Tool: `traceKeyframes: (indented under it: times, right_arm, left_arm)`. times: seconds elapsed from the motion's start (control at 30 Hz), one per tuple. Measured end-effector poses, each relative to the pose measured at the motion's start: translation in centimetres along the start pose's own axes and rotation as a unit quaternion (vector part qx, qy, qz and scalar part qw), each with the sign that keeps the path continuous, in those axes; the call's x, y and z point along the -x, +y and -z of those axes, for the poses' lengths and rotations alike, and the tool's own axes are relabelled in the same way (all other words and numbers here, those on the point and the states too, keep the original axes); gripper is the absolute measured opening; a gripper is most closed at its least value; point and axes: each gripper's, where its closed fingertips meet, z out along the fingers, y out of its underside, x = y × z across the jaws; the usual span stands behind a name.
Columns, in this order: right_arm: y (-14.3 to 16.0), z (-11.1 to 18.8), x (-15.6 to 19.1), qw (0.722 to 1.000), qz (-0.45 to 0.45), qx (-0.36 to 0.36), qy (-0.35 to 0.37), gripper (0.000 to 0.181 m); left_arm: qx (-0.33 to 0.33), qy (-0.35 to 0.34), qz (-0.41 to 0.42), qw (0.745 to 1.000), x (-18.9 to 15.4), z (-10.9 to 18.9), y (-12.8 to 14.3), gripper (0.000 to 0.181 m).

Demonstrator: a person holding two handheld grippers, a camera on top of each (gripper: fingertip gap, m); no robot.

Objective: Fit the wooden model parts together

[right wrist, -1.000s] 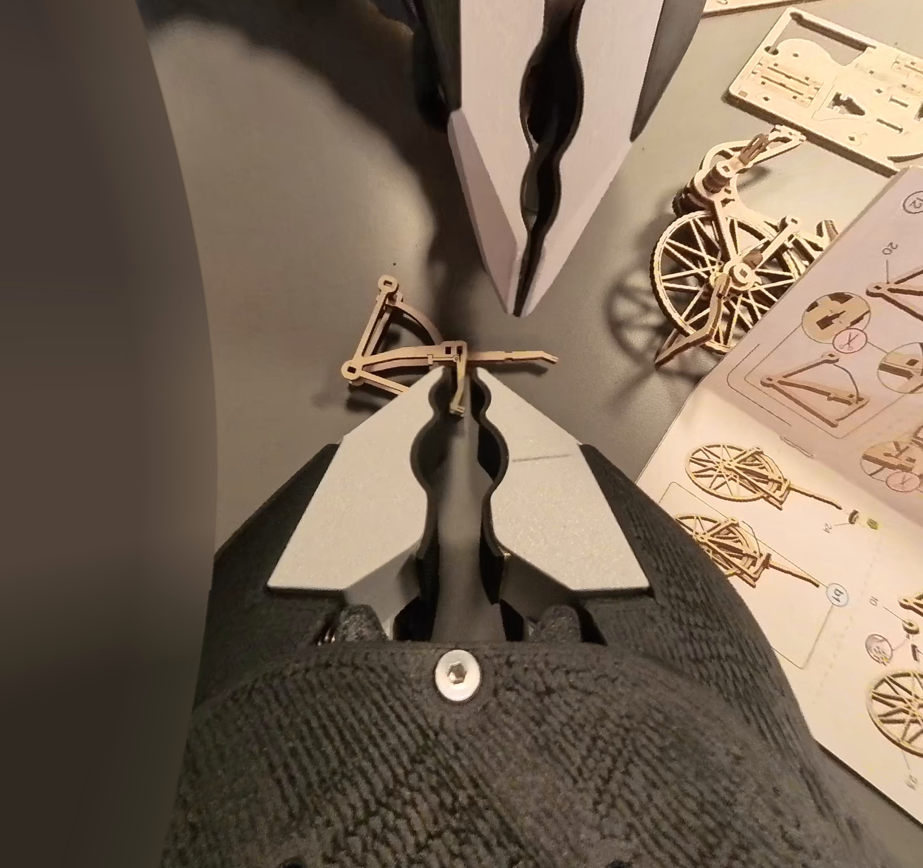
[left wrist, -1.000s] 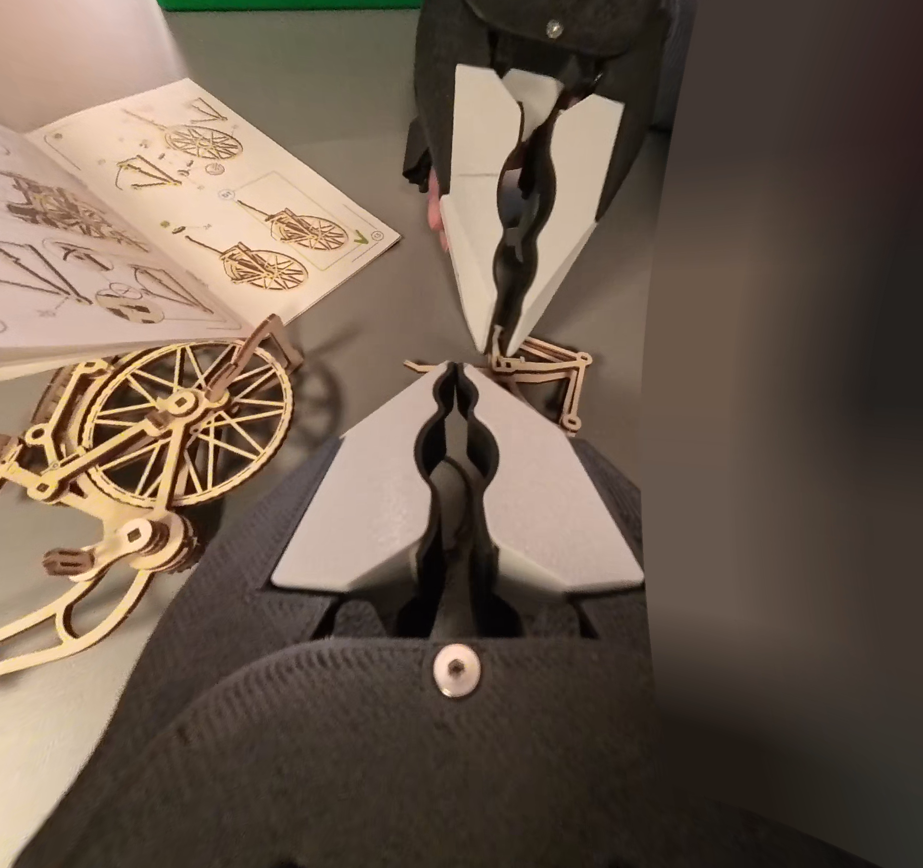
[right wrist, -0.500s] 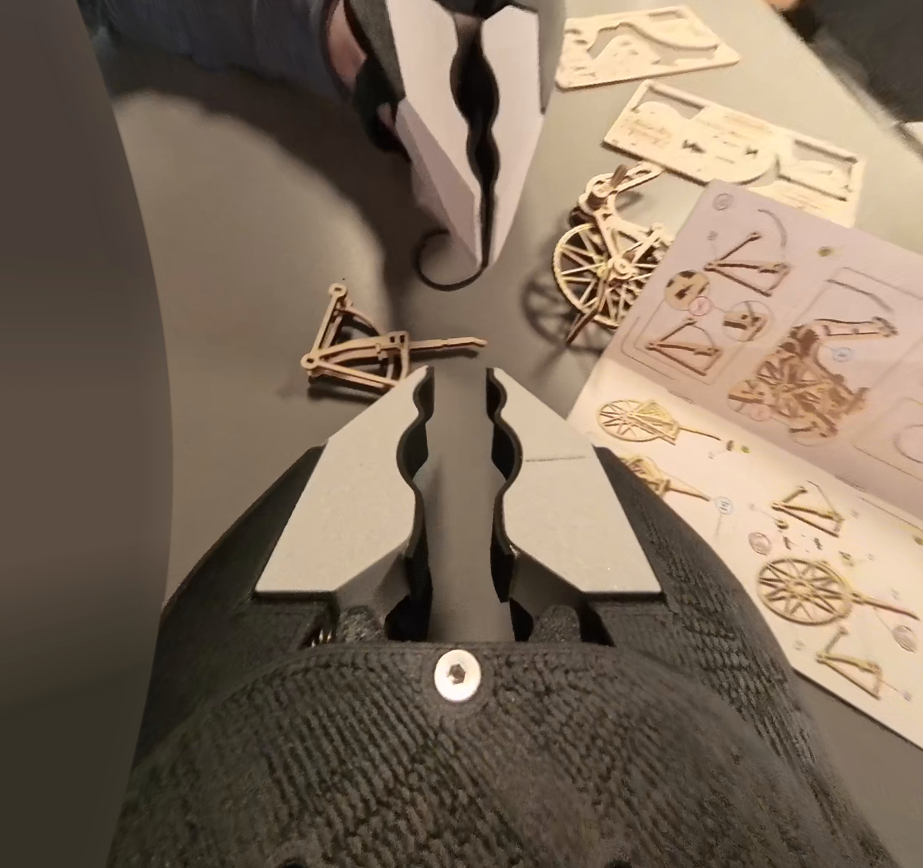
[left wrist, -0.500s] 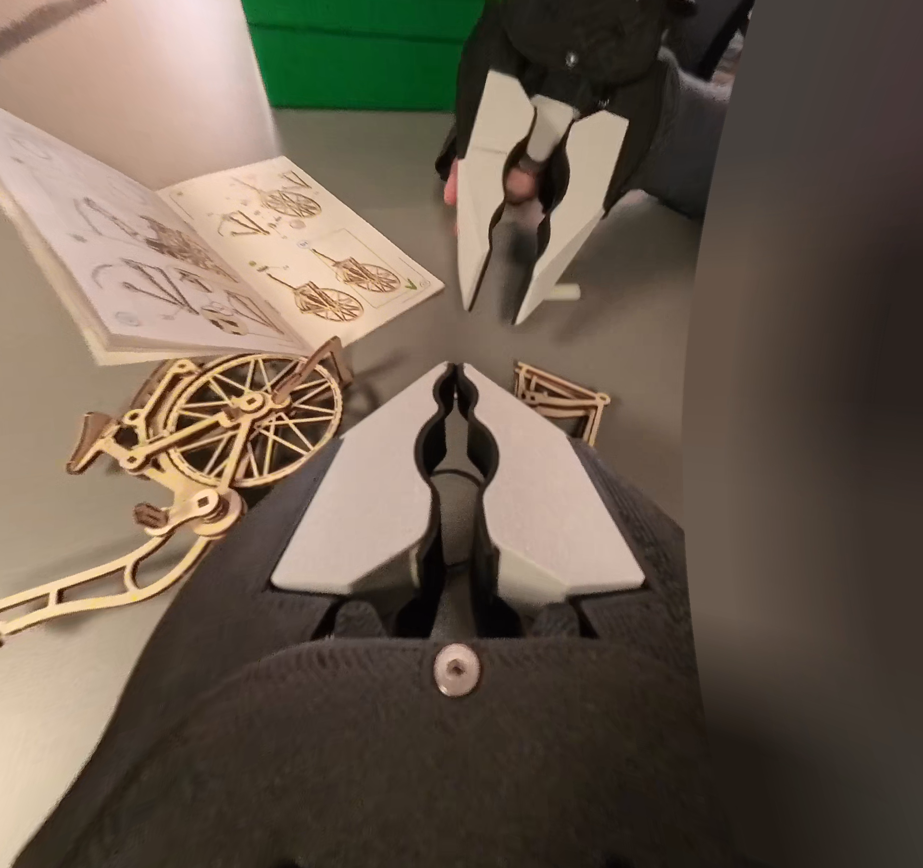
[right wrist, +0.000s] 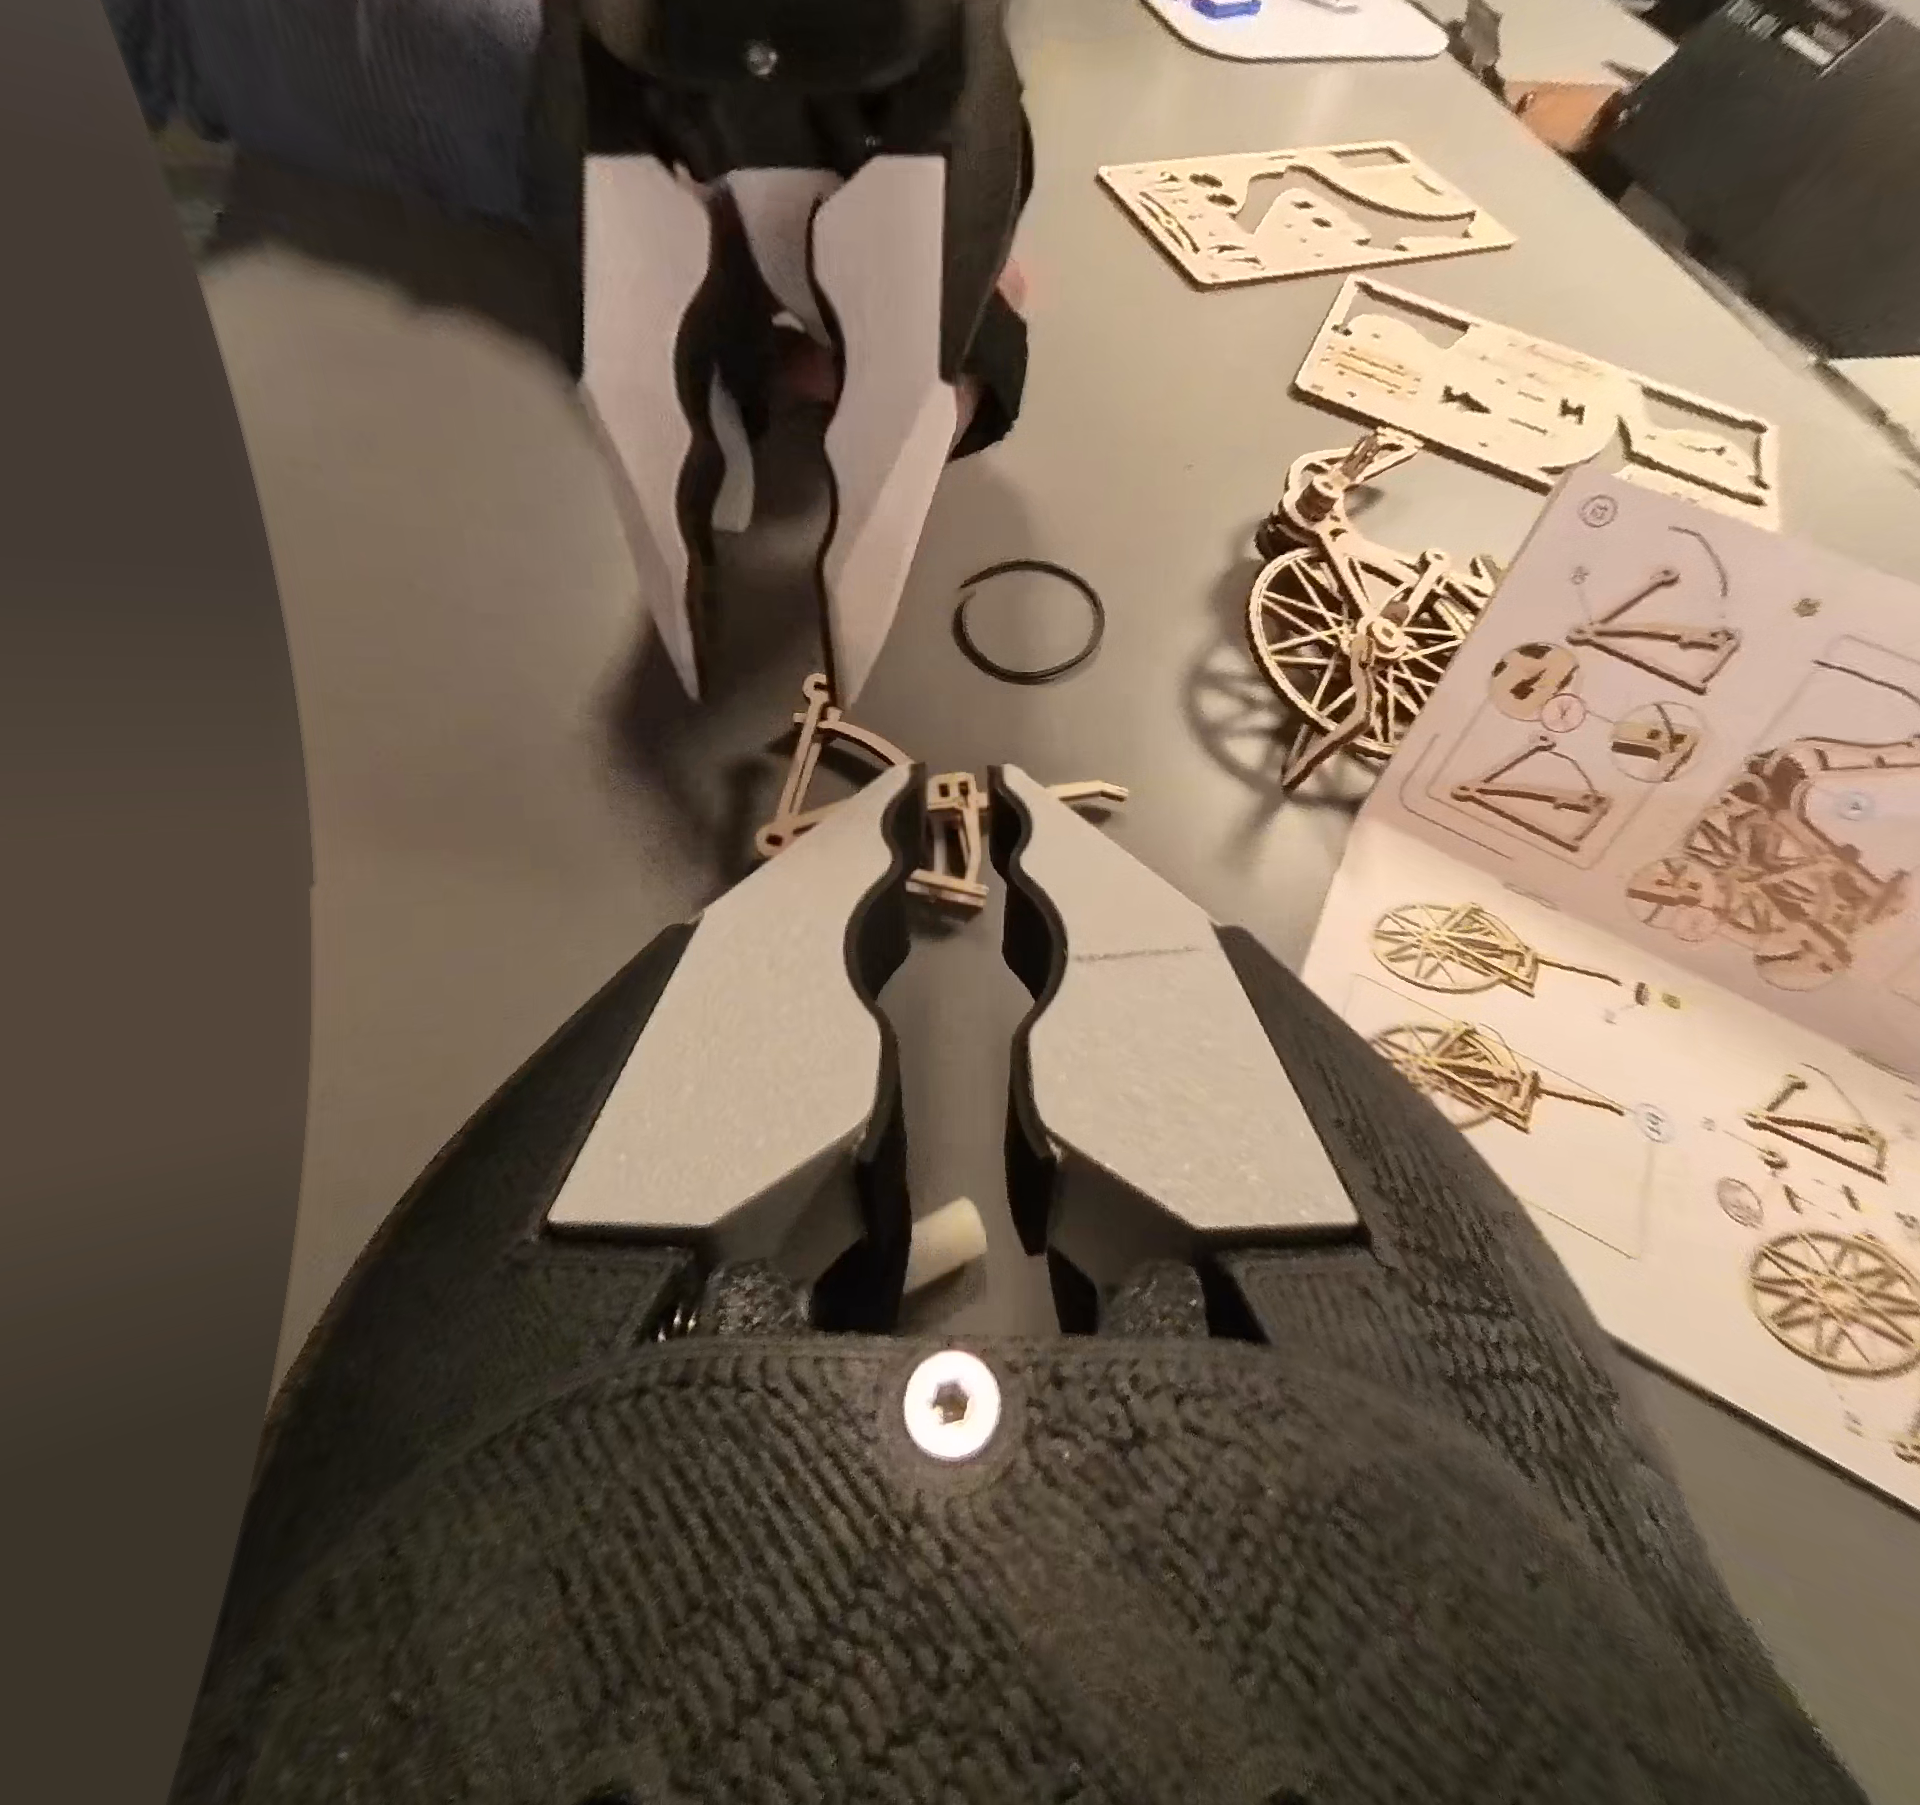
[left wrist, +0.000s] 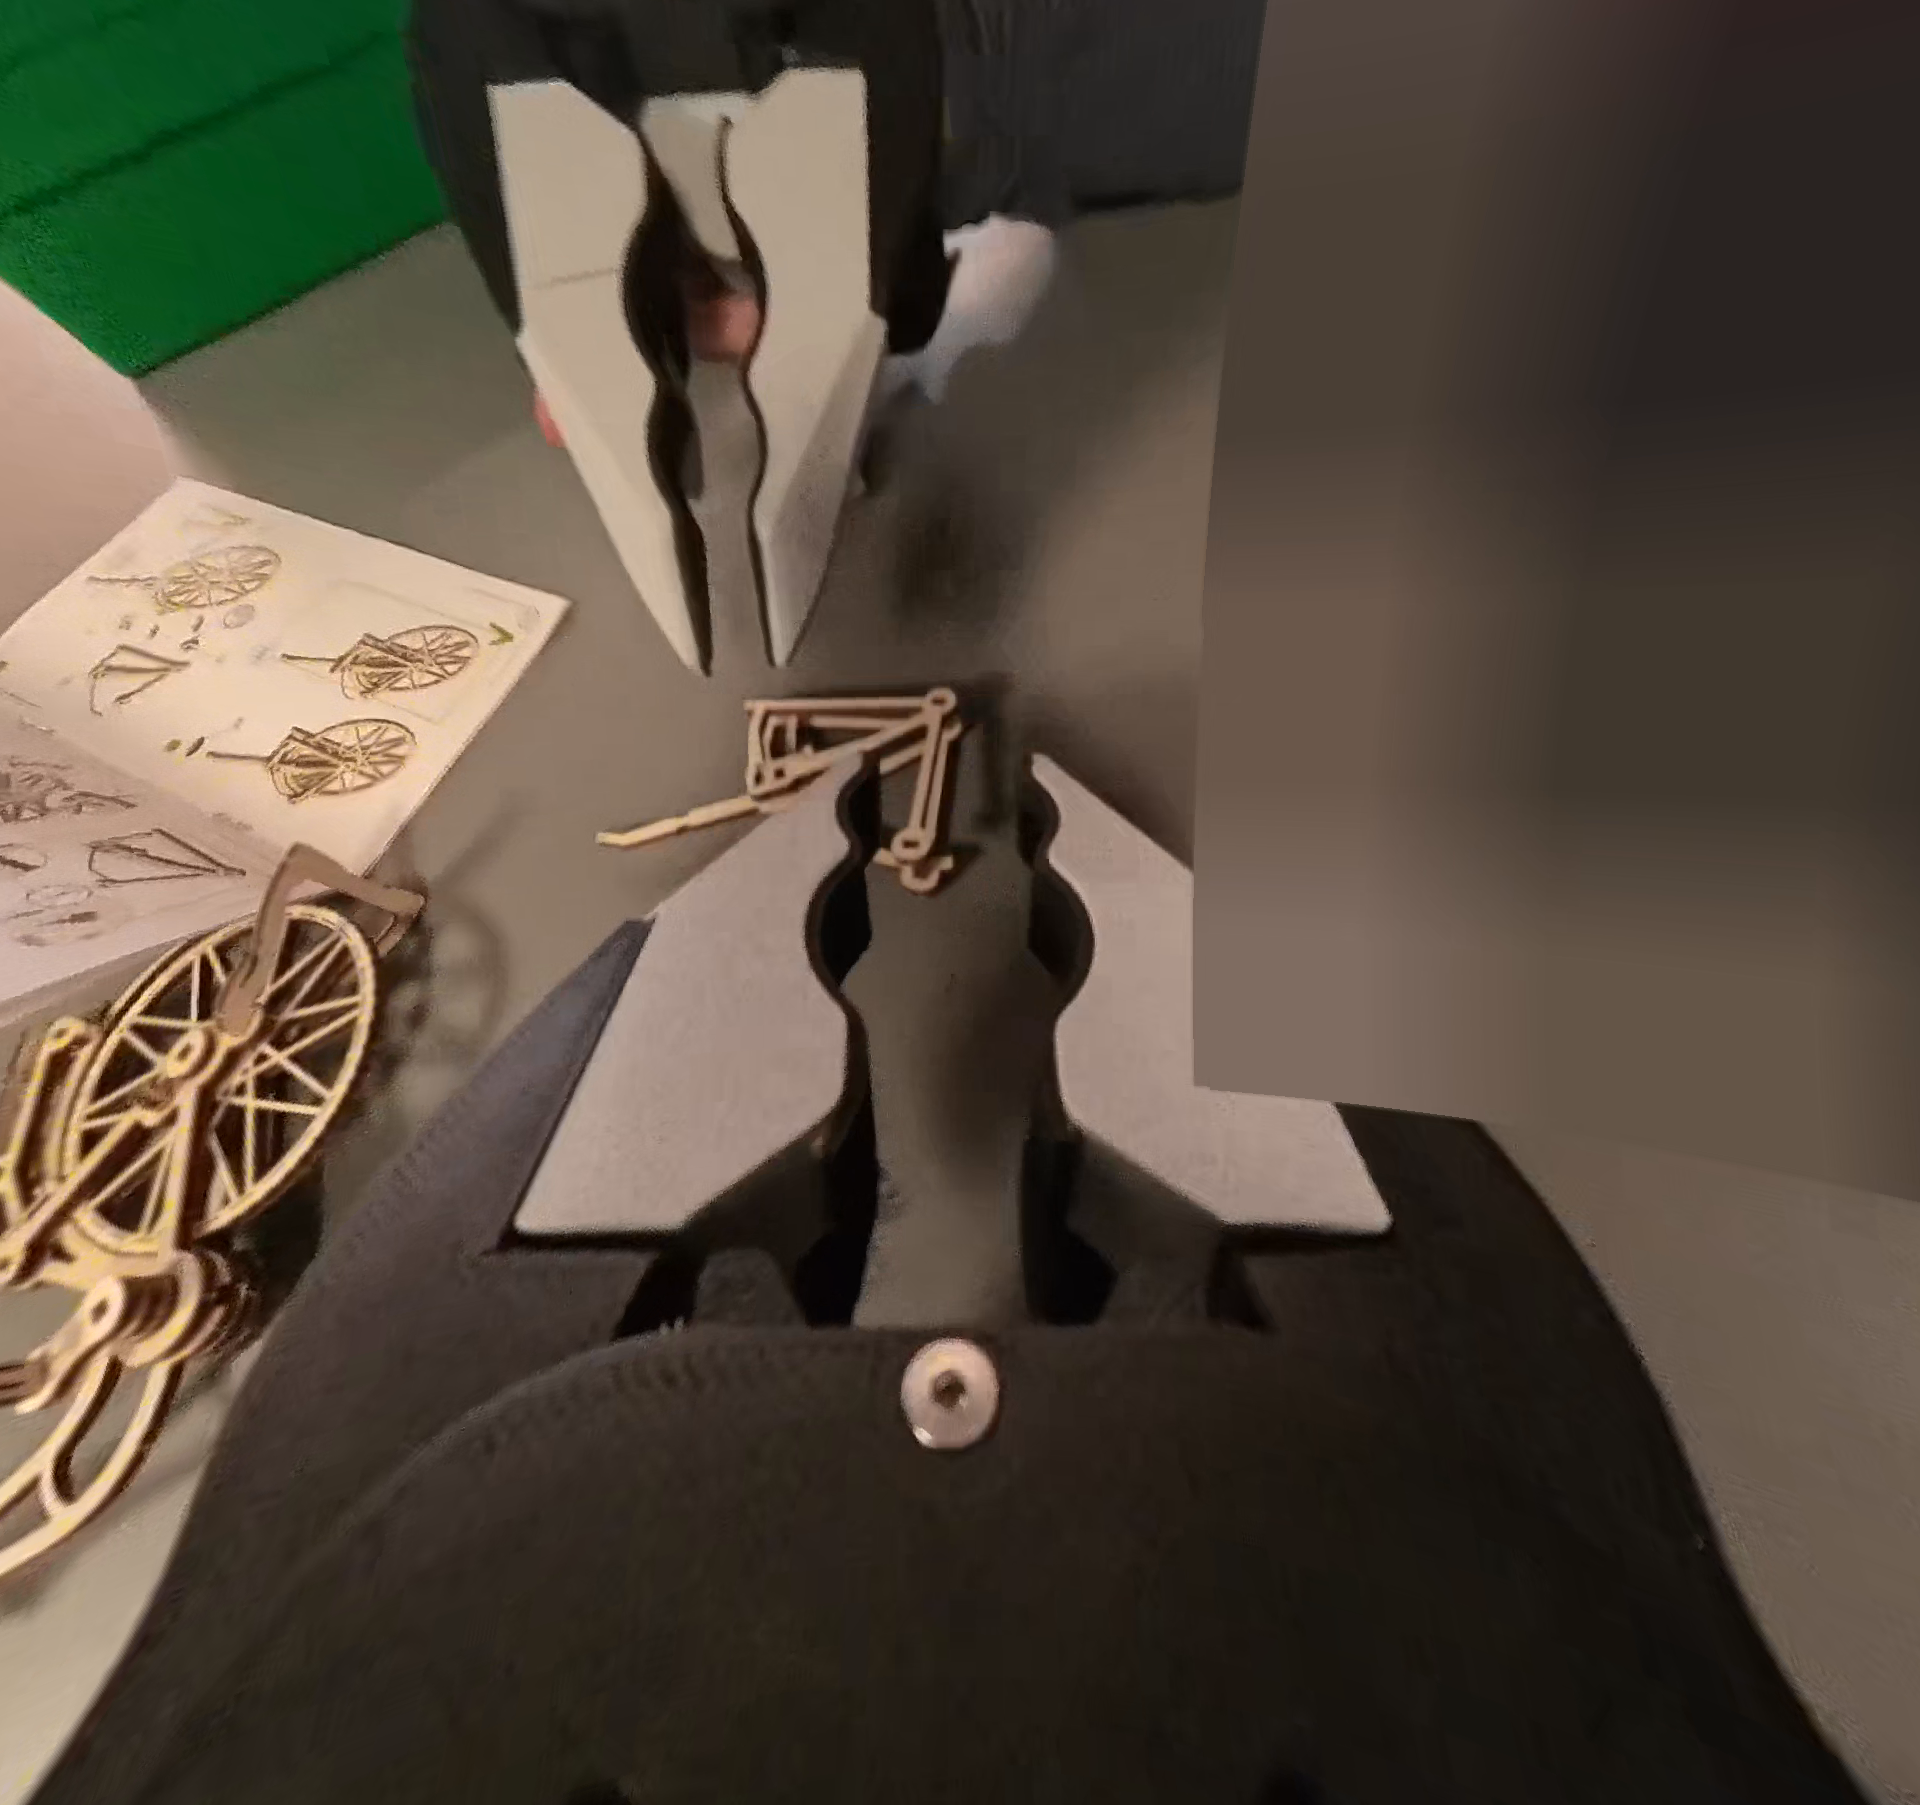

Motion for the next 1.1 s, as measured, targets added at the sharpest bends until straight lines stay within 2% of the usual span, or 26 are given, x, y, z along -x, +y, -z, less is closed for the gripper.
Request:
traceKeyframes:
  times: [0.03, 0.2, 0.27, 0.5, 1.1]
  right_arm:
    - [0.1, -0.2, 0.1, 1.0, -0.006, 0.002, -0.007, 0.009]
    - [-0.8, -0.2, 1.5, 0.999, -0.017, -0.019, -0.047, 0.022]
    - [-1.1, -0.5, 2.2, 0.998, -0.004, -0.016, -0.056, 0.02]
    - [0.0, -2.9, 3.1, 0.997, 0.011, 0.071, -0.036, 0.009]
    - [0.9, -3.6, 3.2, 0.994, 0.01, 0.106, -0.028, 0.0]
  left_arm:
    - [0.015, -0.005, -0.016, 1.0, -0.2, -0.2, 0.5, 0.026]
    - [0.046, -0.042, -0.058, 0.996, -0.3, 0.1, 1.7, 0.032]
    - [0.035, -0.051, -0.066, 0.996, -0.5, 0.5, 1.5, 0.031]
    - [0.041, -0.051, -0.068, 0.996, -0.7, 0.9, 2.0, 0.025]
    - [0.054, -0.046, -0.043, 0.997, -0.4, 0.8, 2.4, 0.012]
